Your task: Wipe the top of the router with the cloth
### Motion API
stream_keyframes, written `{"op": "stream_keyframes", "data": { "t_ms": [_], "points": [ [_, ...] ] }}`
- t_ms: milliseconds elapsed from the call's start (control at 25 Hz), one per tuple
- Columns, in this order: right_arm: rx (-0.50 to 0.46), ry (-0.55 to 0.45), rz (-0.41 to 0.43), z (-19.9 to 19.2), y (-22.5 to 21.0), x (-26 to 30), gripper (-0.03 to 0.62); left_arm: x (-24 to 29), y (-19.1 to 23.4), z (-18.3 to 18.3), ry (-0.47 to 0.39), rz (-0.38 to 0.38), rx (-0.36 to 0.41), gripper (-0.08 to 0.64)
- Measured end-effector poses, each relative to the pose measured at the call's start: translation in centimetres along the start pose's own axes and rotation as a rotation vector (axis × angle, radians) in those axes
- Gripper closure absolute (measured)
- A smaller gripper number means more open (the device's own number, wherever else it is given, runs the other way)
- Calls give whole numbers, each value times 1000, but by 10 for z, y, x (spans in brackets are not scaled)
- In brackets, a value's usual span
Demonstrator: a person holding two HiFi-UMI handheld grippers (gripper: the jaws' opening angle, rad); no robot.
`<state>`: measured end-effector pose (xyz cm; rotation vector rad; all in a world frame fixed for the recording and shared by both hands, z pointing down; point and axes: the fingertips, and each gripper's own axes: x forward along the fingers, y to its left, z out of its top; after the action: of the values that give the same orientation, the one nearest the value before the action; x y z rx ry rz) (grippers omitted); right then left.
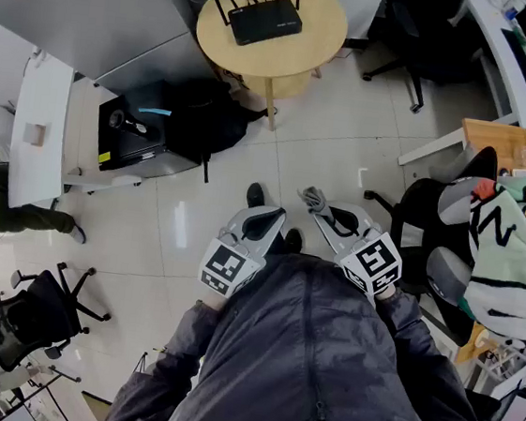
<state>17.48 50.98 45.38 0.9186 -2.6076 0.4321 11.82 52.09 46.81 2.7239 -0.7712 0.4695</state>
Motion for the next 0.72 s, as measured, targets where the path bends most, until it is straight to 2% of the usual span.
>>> {"op": "stream_keyframes", "data": {
  "t_ms": [240,360,560,720],
  "points": [
    [5,3,-5,15,-35,32,560,17,48,14,-14,20,-4,560],
    [10,13,-7,25,-55,55,560,28,77,18,-7,6,-7,560],
    [34,41,-29,46,-106,107,560,52,144,35,-3,-10,-14,560],
    [36,66,-43,77,-140,153,560,62,211,61,-2,-25,-8,560]
  ]
}}
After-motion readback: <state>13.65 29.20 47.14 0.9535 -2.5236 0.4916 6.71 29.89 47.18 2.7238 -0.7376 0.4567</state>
